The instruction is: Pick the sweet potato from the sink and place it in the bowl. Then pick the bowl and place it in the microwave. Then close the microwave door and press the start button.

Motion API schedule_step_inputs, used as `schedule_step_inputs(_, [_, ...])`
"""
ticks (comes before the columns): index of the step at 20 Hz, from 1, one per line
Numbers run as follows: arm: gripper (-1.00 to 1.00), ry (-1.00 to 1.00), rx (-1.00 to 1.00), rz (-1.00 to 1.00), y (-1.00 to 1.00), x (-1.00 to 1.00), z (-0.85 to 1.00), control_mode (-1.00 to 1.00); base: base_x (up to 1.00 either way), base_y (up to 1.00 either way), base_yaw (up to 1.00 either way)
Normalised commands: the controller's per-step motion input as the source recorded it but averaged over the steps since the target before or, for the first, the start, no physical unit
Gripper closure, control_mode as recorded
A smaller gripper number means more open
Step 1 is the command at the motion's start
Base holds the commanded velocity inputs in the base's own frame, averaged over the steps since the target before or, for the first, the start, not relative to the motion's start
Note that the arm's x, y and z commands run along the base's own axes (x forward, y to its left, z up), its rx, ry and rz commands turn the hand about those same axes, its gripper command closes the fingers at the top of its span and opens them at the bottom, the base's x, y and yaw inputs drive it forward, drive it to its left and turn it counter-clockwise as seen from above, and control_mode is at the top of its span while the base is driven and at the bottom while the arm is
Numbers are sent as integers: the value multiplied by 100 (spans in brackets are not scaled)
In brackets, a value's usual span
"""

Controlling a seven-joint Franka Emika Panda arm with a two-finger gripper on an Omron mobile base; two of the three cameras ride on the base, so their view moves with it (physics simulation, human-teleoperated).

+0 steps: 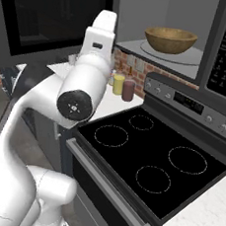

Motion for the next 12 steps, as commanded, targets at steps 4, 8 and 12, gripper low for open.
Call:
schedule_step_inputs(4, [-100, 0, 1, 0, 49, -99, 0, -100, 0, 0, 0])
schedule_step_inputs(8, [-100, 0, 0, 0, 49, -91, 0, -100, 0, 0, 0])
schedule_step_inputs(12, [-100, 0, 0, 0, 51, -76, 0, -100, 0, 0, 0])
